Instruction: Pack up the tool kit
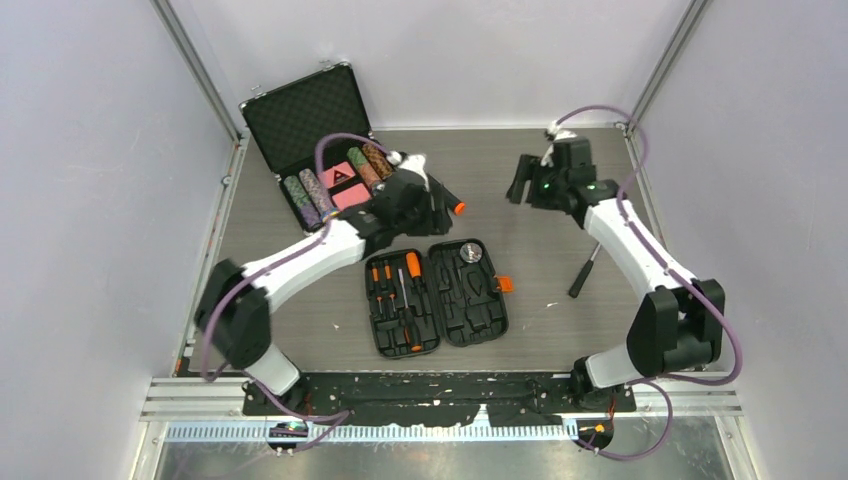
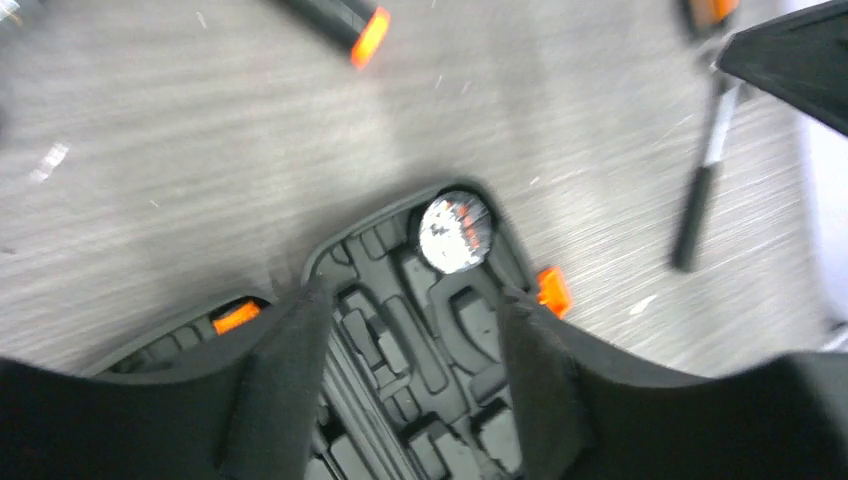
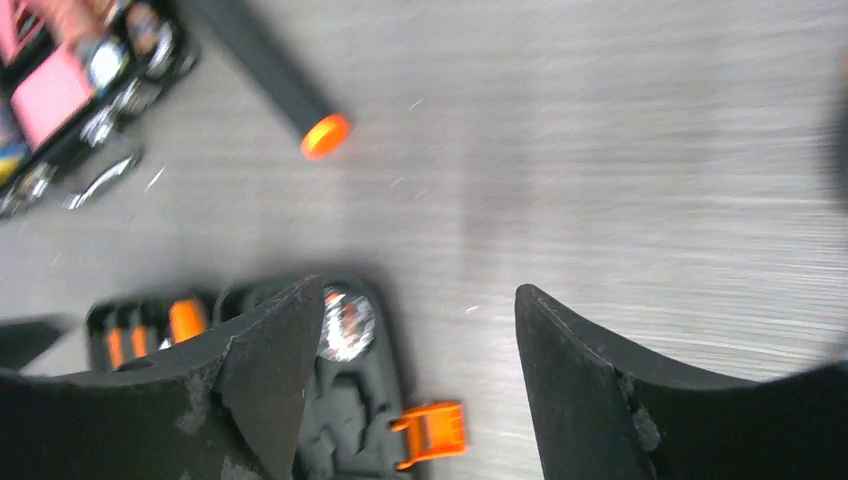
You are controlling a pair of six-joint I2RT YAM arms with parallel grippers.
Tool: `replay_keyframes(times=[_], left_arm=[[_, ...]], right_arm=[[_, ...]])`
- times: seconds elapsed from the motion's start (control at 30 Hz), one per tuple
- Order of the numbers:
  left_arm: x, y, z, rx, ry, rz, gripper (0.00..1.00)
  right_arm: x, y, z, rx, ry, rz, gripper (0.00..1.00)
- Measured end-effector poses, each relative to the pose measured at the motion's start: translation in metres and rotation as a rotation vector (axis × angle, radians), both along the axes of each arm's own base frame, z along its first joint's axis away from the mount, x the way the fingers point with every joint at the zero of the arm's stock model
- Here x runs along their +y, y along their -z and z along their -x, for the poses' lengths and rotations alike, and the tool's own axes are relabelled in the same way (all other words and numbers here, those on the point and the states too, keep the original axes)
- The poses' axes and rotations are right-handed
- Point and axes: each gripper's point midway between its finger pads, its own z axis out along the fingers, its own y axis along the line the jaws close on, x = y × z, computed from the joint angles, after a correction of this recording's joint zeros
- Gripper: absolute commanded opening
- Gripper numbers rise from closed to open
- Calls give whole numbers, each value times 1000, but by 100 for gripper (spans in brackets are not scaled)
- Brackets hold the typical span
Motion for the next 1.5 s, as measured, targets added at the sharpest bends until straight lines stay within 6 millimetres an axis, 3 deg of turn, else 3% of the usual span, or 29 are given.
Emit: replay_keyframes(times=[0.1,0.2,0.3,0.37,0.5,0.6,0.7,0.83,0.93,1.37,1.43,1.5], left_arm=[[22,-68,-6,-126,-20,75,87],[65,-128,-8,-246,-70,125,99],[123,-166,-6,-335,-155,119,100],[164,-178,3,-375,-221,82,100],[224,-177,42,-418,-308,-34,100],[250,-165,66,-444,-344,-125,100],[271,-141,77,-443,-387,-216,100],[283,-97,82,-363,-386,-329,100],[288,-79,86,-323,-376,-389,100],[299,-91,89,-379,-410,-430,100],[300,-91,89,-381,-412,-432,100],[300,-91,89,-381,-413,-434,100]], right_arm=[[-47,-31,-19,-77,128,80,78],[-93,-41,-30,-84,249,157,77],[-135,-35,-42,-46,351,211,77],[-159,-23,-49,-3,405,235,76],[-196,6,-59,85,477,266,71],[-215,23,-68,132,509,274,68],[-229,41,-77,182,526,276,61],[-234,62,-90,229,514,273,57],[-234,75,-98,253,487,271,54],[-223,134,-100,379,367,255,41],[-222,140,-98,394,355,256,34],[-220,138,-101,384,338,261,21]])
